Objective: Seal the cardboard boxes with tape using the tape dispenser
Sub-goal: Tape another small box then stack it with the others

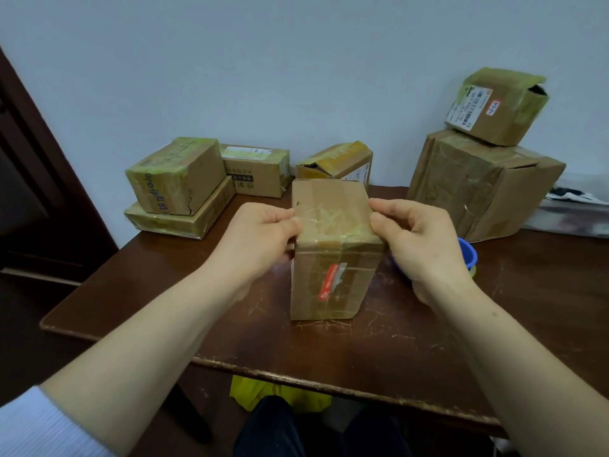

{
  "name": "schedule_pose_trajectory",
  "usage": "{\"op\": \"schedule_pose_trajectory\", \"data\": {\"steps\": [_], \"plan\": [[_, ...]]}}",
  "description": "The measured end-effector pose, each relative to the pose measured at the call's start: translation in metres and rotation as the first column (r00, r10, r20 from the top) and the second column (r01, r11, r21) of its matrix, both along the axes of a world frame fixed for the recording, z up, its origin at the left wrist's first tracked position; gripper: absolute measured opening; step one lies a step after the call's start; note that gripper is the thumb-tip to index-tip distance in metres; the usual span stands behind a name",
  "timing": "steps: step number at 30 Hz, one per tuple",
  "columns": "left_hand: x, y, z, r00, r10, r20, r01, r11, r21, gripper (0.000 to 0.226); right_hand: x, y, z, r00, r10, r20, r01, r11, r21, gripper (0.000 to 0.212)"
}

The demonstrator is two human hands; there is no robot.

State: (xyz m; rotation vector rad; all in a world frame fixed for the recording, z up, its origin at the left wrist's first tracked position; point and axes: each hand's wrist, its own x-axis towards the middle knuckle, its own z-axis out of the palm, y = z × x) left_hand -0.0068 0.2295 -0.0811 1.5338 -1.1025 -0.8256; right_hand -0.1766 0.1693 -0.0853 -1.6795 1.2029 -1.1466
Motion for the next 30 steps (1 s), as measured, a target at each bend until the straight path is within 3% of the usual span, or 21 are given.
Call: {"op": "schedule_pose_trajectory", "data": {"steps": [2,5,7,10,14,18,22,24,27,30], "plan": [[-0.003,-0.001,0.001,0.994,0.019,0.108,-0.019,1.000,-0.003,0.016,0.004,0.003,0.003,0.993,-0.022,-0.118,0.014,0.998,-0.064,0.028],[-0.007,-0.003,-0.002,0.962,0.026,0.272,-0.026,1.000,-0.004,0.042,0.010,0.007,0.005,0.953,-0.032,-0.300,-0.007,0.991,-0.130,0.049],[-0.006,-0.005,-0.005,0.962,0.060,0.267,-0.058,0.998,-0.016,0.037,0.009,0.005,0.005,0.954,-0.042,-0.296,-0.004,0.988,-0.153,0.047],[-0.002,-0.007,-0.007,0.981,0.108,0.160,-0.104,0.994,-0.035,0.010,0.001,0.000,0.000,0.990,-0.011,-0.140,-0.004,0.995,-0.104,0.033],[-0.004,-0.008,-0.008,0.957,0.125,0.262,-0.121,0.992,-0.032,0.031,0.000,0.000,-0.001,0.998,0.013,-0.059,-0.014,1.000,-0.025,0.028],[-0.013,-0.005,-0.001,0.883,0.120,0.454,-0.119,0.992,-0.031,0.032,0.011,0.008,0.000,0.955,-0.007,-0.295,-0.030,0.992,-0.120,0.051],[-0.007,-0.006,-0.007,0.882,0.155,0.445,-0.131,0.988,-0.085,0.037,0.006,-0.001,-0.002,0.988,-0.012,-0.153,-0.007,0.993,-0.120,0.032],[-0.001,-0.007,-0.014,0.866,0.165,0.472,-0.129,0.986,-0.107,0.038,-0.002,-0.005,-0.003,0.988,0.042,-0.151,-0.058,0.993,-0.104,0.032],[0.000,0.002,-0.021,0.815,0.220,0.536,-0.078,0.959,-0.274,0.038,-0.009,0.004,-0.005,0.967,0.167,-0.191,-0.205,0.958,-0.199,0.040],[0.002,0.008,-0.026,0.802,0.173,0.572,0.147,0.870,-0.470,0.028,-0.006,0.006,-0.012,0.931,0.202,-0.305,-0.286,0.922,-0.262,0.038]]}}
